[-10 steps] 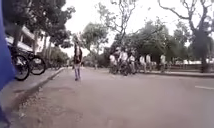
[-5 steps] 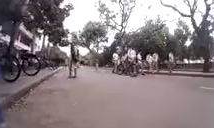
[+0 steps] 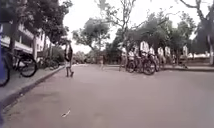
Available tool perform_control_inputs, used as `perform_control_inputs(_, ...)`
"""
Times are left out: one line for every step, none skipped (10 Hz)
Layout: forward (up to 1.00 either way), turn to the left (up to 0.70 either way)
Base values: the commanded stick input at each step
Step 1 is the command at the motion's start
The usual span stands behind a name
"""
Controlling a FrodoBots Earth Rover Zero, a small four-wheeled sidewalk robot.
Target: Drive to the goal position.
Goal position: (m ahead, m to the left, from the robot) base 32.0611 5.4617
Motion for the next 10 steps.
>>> perform_control_inputs(0.7,0.27)
perform_control_inputs(0.7,0.25)
perform_control_inputs(0.7,0.0)
perform_control_inputs(0.7,0.0)
perform_control_inputs(0.7,0.0)
perform_control_inputs(0.7,0.0)
perform_control_inputs(0.7,0.0)
perform_control_inputs(0.7,0.0)
perform_control_inputs(0.7,0.0)
perform_control_inputs(0.7,0.0)
